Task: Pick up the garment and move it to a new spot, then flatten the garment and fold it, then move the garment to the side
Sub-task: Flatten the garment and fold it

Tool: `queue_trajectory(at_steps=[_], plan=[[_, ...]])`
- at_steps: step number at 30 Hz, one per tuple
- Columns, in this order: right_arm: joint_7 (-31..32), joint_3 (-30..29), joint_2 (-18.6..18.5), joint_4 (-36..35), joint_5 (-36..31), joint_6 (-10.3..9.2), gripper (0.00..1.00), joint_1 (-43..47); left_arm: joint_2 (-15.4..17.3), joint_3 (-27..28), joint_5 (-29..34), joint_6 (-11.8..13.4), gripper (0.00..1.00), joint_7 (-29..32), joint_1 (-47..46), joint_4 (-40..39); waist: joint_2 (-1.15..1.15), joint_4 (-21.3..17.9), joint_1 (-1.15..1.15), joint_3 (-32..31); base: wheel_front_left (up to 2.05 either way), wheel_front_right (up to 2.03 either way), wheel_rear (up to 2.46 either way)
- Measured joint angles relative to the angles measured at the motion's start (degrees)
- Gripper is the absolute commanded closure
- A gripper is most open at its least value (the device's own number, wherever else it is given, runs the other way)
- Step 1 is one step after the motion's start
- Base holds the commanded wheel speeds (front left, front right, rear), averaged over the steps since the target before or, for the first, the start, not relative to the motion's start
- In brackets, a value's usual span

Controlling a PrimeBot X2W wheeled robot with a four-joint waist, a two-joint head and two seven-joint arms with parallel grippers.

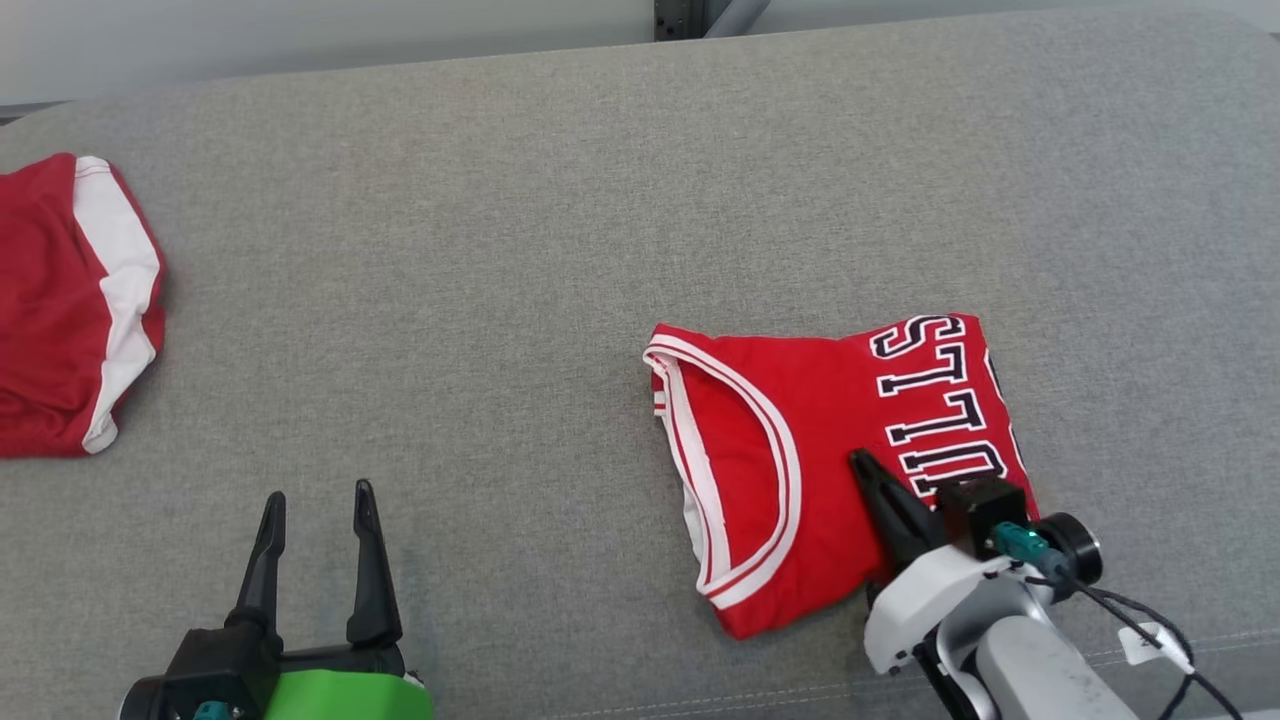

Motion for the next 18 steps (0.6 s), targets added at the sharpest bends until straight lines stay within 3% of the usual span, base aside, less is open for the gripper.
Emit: queue_trajectory(at_steps=[10, 18], plan=[[-2.8, 9.0, 3.5, 10.7, 0.9, 0.0, 1.0, -6.2, 0.0, 0.0, -0.2, -0.1, 0.0, 0.0, -0.3, 0.3, 0.0, 2.2, 0.0, 0.6, 0.0, 0.0, 0.0], [-3.0, 15.1, 4.4, 13.9, 2.0, 0.0, 1.0, -9.6, 0.0, -1.0, -0.9, 0.7, 0.0, 0.0, -0.4, 0.2, 0.0, 3.7, 0.0, 0.3, 0.0, 0.0, 0.0]])
